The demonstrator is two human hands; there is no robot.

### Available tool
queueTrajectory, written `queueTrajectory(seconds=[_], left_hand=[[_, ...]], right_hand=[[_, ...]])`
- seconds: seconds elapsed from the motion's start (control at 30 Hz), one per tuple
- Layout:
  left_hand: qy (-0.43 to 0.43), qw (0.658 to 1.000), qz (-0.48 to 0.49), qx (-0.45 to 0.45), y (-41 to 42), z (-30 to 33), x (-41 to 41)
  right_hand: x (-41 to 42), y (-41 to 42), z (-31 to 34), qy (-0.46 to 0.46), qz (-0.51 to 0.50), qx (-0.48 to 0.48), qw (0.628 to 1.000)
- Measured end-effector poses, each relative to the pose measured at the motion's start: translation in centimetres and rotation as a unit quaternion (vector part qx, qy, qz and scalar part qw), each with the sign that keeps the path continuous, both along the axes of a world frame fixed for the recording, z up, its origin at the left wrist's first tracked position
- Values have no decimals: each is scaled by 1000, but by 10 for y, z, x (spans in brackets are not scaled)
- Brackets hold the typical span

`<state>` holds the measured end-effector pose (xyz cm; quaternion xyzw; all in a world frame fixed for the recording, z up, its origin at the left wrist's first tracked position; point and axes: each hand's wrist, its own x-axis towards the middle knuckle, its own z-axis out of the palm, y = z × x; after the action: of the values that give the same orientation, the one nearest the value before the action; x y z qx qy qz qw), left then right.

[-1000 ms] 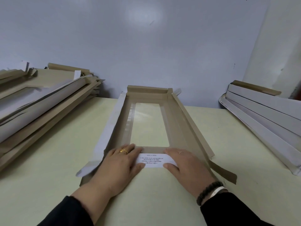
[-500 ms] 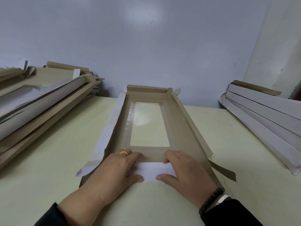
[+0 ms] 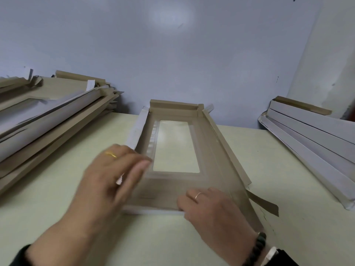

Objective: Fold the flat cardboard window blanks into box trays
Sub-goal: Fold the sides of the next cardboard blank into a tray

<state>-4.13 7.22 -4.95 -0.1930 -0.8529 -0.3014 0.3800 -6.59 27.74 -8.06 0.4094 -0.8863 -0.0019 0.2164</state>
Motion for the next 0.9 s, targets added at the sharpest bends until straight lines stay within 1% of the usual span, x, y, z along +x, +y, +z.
queueTrajectory(seconds=[0.07,0.1,0.17,0.23,0.33,0.4,0.5,0.57,0.63,0.77,0.83,0.9], left_hand=[[-8,997,40,59,-14,3,0],[-38,996,55,65,-25,-1,-3],[-133,989,53,38,-49,-14,-10],[-231,973,21,16,-71,-28,-15],[-291,956,-36,-14,-91,-45,-18],[-323,945,-53,-22,-99,-55,-20],[-377,924,-58,22,-113,-64,-24],[-415,904,-84,56,-117,-61,-23],[-428,893,-117,76,-115,-56,-20],[-382,905,-120,143,-106,-50,-18],[-381,903,-127,154,-101,-46,-17],[-380,907,-102,153,-98,-44,-17]], right_hand=[[3,2,-1,-45,23,19,999],[5,4,2,-79,28,27,996],[7,5,7,-159,27,29,987],[5,7,6,-225,23,-8,974],[3,7,1,-225,39,-27,973],[2,7,0,-232,39,-24,972],[2,6,-1,-241,38,-20,970],[2,6,0,-244,33,-17,969],[3,6,0,-247,28,-17,969],[2,4,2,-250,38,-19,967],[1,4,2,-256,40,-12,966],[0,6,0,-261,42,-13,964]])
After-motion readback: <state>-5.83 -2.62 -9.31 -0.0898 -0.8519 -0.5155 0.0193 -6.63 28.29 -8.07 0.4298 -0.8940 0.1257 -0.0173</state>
